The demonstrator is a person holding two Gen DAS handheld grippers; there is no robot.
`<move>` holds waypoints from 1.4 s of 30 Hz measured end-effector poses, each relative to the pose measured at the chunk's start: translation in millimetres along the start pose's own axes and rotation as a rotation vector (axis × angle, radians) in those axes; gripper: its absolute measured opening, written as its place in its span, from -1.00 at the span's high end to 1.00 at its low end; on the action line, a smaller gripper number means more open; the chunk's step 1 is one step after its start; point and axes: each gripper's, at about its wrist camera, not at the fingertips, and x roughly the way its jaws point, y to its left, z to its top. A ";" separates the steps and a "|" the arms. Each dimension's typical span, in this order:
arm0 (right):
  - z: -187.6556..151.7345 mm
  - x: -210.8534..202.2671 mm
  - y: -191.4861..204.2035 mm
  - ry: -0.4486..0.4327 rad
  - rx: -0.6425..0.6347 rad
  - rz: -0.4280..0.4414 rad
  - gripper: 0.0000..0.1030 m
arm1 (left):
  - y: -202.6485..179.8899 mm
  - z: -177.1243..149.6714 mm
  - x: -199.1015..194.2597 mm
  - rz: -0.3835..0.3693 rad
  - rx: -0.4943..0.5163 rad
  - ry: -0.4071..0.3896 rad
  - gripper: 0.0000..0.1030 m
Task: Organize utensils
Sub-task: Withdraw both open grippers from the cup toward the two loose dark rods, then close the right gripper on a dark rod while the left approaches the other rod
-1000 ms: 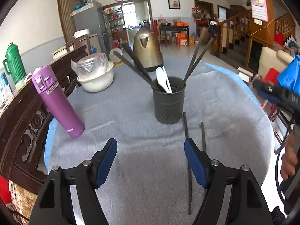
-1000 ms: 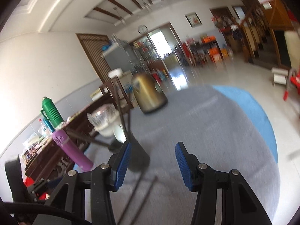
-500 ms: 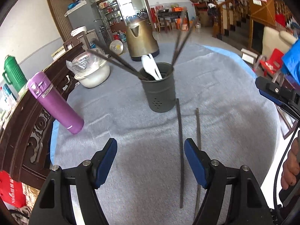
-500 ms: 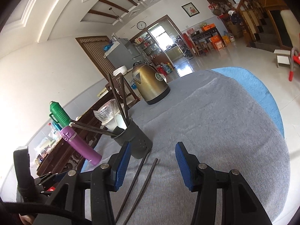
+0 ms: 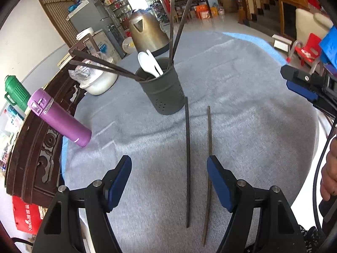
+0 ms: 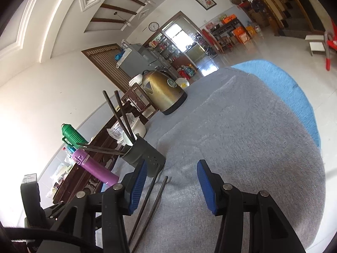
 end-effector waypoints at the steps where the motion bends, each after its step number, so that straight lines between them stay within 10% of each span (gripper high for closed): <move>1: 0.8 2.8 -2.3 0.007 0.004 0.011 -0.04 | -0.2 -0.4 0.6 0.011 -0.003 0.009 -0.45; 21: 5.7 44.3 -3.4 0.117 0.016 0.139 -0.04 | -6.2 -15.7 -16.1 0.118 -0.025 0.032 -0.45; 42: 8.3 -26.4 37.1 0.014 -0.119 -0.068 -0.04 | -0.7 -0.4 -4.1 -0.149 -0.088 -0.071 -0.45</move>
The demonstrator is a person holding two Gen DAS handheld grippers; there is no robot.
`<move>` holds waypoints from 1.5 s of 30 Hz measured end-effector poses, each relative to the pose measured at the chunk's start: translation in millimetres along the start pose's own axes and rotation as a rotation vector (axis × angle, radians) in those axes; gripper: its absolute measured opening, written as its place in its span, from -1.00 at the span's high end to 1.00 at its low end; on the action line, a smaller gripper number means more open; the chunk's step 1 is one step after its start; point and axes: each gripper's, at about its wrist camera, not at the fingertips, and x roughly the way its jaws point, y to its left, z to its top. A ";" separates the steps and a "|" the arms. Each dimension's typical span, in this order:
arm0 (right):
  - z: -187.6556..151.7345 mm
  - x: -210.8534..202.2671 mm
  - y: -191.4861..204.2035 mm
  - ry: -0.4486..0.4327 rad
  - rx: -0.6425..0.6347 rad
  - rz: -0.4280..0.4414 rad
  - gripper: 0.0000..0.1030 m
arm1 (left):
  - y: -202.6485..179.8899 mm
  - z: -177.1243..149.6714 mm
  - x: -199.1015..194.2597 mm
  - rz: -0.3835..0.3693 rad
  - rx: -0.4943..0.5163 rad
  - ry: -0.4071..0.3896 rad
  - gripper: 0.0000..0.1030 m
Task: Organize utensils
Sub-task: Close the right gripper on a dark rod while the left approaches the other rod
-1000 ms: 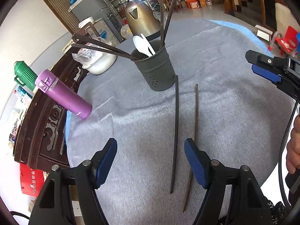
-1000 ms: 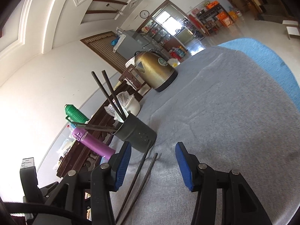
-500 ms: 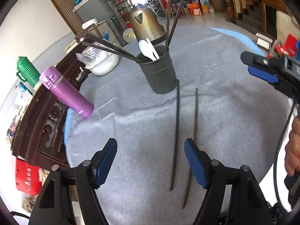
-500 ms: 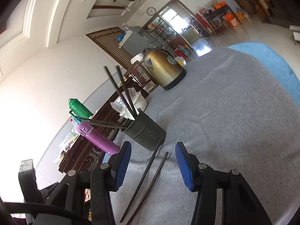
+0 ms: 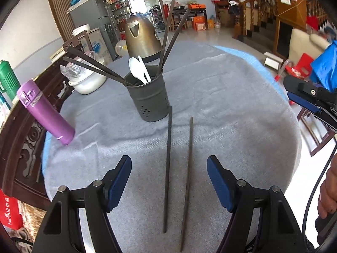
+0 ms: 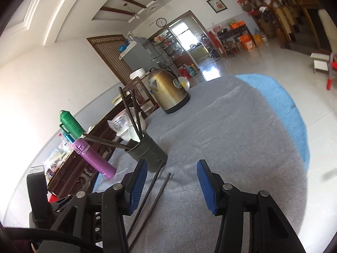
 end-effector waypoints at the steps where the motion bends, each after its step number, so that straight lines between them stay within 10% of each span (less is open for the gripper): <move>1: 0.8 -2.0 2.9 -0.003 -0.006 -0.011 -0.04 | 1.4 -0.3 0.6 -0.007 -0.003 -0.004 -0.45; 28: -10.1 35.6 91.0 0.096 -0.098 -0.094 -0.04 | 123.1 -53.5 -6.9 -0.052 -0.286 -0.105 -0.45; 45: -36.0 147.0 57.5 0.441 0.030 -0.218 0.29 | 135.2 -71.2 10.1 -0.083 -0.317 -0.050 -0.45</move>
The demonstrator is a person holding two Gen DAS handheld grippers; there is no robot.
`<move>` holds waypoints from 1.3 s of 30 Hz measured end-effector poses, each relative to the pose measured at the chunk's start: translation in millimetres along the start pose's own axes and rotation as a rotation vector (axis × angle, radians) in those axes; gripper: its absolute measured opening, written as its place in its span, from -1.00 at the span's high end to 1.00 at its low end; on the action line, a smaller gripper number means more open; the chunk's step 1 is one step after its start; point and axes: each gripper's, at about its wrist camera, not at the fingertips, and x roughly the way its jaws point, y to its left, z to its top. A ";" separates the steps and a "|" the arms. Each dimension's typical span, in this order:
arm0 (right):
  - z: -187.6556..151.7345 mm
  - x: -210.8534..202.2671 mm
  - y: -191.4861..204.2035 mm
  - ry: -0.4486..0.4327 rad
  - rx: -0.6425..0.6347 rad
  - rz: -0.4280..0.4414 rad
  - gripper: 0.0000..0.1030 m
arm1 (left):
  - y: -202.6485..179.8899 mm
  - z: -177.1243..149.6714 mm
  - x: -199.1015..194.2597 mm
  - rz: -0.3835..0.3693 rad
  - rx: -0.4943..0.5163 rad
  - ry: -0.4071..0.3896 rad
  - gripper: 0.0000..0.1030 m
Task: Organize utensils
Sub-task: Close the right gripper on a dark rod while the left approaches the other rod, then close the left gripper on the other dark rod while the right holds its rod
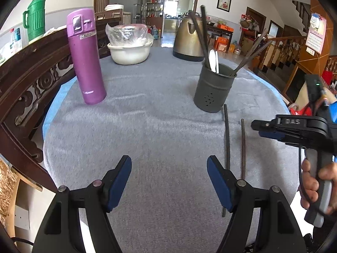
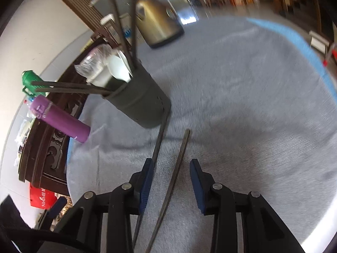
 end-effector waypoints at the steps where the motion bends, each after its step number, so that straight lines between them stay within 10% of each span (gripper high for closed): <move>1: 0.4 6.9 0.6 0.020 0.003 -0.011 0.32 | 2.0 -1.2 1.0 0.004 -0.004 0.006 -0.45; 18: -8.3 32.9 11.6 0.065 -0.099 -0.152 0.83 | 4.5 0.4 12.6 0.012 -0.001 0.060 -0.45; 28: -7.7 0.7 -20.0 0.051 -0.073 -0.148 0.83 | -37.6 25.6 54.4 -0.197 0.062 0.204 -0.43; 39: -15.7 0.5 -42.9 0.078 0.009 -0.101 0.83 | -80.2 34.0 103.2 -0.278 0.098 0.328 0.20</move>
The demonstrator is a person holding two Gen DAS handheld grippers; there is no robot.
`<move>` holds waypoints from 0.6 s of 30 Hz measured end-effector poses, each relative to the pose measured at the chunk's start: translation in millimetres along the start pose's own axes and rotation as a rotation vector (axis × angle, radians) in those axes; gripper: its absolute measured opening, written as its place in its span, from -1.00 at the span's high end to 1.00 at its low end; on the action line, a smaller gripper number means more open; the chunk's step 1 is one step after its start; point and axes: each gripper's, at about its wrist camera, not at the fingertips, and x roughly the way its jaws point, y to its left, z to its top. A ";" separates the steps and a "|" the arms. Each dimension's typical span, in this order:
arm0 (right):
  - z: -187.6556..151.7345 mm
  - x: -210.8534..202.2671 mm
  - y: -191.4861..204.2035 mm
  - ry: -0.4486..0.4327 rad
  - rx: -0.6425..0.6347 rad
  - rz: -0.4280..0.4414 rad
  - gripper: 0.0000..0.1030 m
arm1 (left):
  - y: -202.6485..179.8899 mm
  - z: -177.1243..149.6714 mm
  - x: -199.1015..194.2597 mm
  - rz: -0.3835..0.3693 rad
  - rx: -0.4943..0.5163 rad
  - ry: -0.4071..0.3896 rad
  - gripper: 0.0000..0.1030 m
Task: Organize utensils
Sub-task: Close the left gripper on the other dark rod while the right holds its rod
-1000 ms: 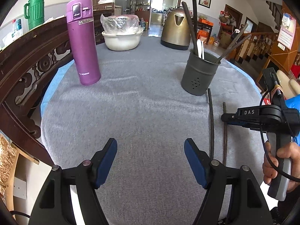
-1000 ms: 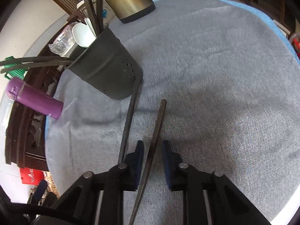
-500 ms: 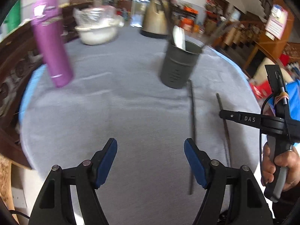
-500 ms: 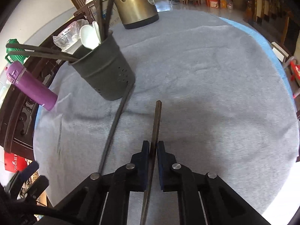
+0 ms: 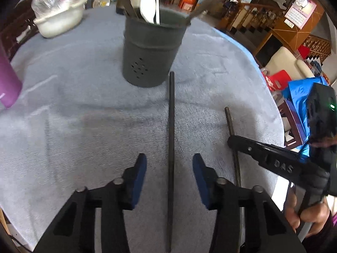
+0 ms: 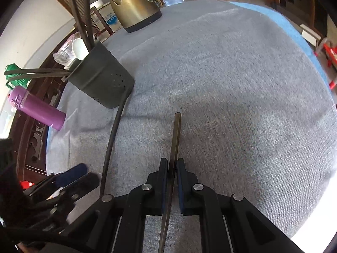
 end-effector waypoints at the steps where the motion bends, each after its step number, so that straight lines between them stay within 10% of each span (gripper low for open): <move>1: -0.1 -0.2 -0.4 -0.002 0.000 0.001 0.83 | -0.4 1.1 4.8 0.000 -0.001 0.010 0.31; 7: -0.1 1.0 0.2 0.002 0.004 0.008 0.82 | -1.0 3.5 14.3 0.008 0.009 0.017 0.86; 18: -1.0 4.8 10.0 0.012 -0.004 0.066 0.82 | 15.3 -23.5 -10.8 0.014 -0.037 -0.004 0.88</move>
